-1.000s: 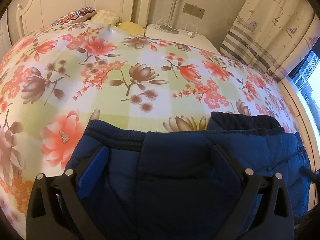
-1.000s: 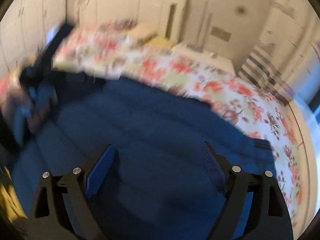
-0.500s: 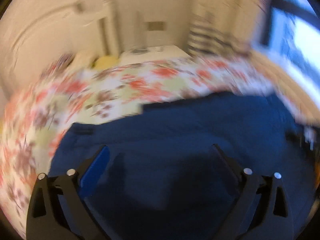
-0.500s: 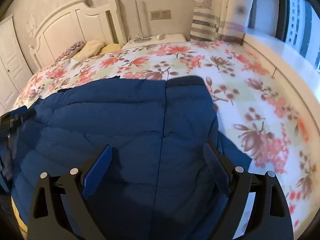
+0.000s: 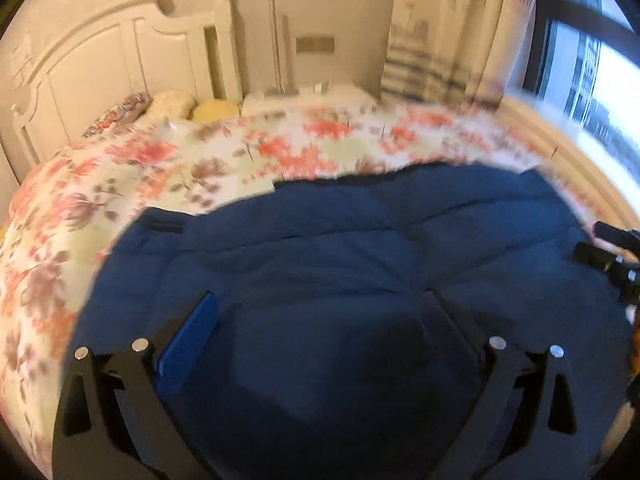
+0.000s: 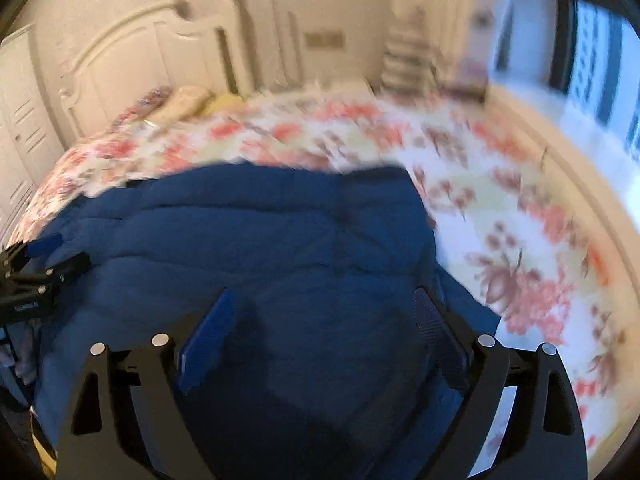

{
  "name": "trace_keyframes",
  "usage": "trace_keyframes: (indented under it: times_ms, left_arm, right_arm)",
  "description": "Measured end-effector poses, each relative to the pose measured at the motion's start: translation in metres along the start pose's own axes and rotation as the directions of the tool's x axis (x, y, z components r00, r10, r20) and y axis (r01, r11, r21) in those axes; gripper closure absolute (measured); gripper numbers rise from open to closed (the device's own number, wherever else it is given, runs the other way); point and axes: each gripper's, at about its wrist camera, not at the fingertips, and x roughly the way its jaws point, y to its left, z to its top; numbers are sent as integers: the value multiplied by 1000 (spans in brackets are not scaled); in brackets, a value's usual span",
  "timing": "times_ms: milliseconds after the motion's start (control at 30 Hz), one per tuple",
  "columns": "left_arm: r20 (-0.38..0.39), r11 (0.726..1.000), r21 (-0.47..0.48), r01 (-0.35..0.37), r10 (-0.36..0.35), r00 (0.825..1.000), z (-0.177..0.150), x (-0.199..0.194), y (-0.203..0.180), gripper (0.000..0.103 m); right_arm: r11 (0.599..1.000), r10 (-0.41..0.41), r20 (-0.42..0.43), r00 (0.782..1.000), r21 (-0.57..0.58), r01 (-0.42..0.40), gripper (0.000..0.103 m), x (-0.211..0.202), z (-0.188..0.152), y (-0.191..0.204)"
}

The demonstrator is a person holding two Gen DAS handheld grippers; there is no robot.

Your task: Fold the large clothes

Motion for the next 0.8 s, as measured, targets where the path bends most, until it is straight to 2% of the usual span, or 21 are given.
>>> trace_keyframes:
  times_ms: [67, 100, 133, 200, 233, 267, 300, 367, 400, 467, 533, 600, 667, 733, 767, 800]
  left_arm:
    - [24, 1000, -2, 21, -21, 999, -3, -21, 2, 2]
    - [23, 999, 0, 45, -45, 999, -6, -27, 1, 2]
    - [13, 999, 12, 38, -38, 999, -8, -28, -1, 2]
    - [-41, 993, 86, -80, 83, 996, -20, -12, -12, 2]
    - [-67, 989, 108, -105, 113, 991, -26, -2, -13, 2]
    - [-63, 989, 108, -98, 106, 992, -34, 5, -12, 2]
    - [-24, 991, 104, -88, 91, 996, -39, 4, -10, 2]
    - [-21, 990, 110, -85, 88, 996, -42, 2, -10, 2]
    - [-22, 989, 113, -93, 96, 995, -41, 0, -10, 2]
    - [-15, 987, 104, -123, 125, 992, -43, -10, -6, 2]
    - [30, 983, 79, -165, 163, 986, -49, -28, 5, 2]
    - [58, 966, 45, -253, 250, 966, -61, -38, 28, 2]
    - [49, 955, -5, -295, 295, 954, -72, -39, 52, 2]
    - [25, 976, -95, -197, 200, 980, -82, -38, 79, 2]
    - [26, 978, -124, -166, 170, 985, -85, -38, 86, 2]
    - [30, 979, -112, -168, 173, 985, -86, -37, 86, 2]
  right_arm:
    - [995, 39, 29, 999, -96, -36, 14, -15, 1, 34]
    - [984, 67, 23, 997, -167, -63, 14, -18, -1, 57]
    - [970, 75, 4, 997, -233, -72, 14, -16, -5, 77]
    - [941, 21, -56, 998, -337, -38, 14, 3, -19, 108]
    - [933, -15, -70, 997, -360, -12, 14, 15, -26, 115]
    - [938, -19, -65, 998, -347, -5, 14, 21, -29, 113]
    - [952, 17, -82, 997, -304, -41, 13, 25, -29, 105]
    - [962, 67, -114, 991, -258, -94, 13, 25, -25, 93]
    - [961, 60, -114, 992, -263, -88, 13, 22, -25, 89]
    - [962, 36, -96, 995, -267, -60, 13, 11, -26, 83]
    - [971, 23, -70, 997, -235, -39, 13, 1, -27, 66]
    - [986, 5, -47, 999, -166, -13, 13, -5, -30, 40]
    - [997, -1, -48, 999, -79, -3, 12, -3, -35, 11]
    - [998, 58, -41, 998, 17, -57, 12, 1, -43, -15]
    - [996, 84, -35, 996, 35, -83, 12, 2, -46, -20]
    - [995, 95, -37, 995, 41, -94, 12, 4, -46, -21]
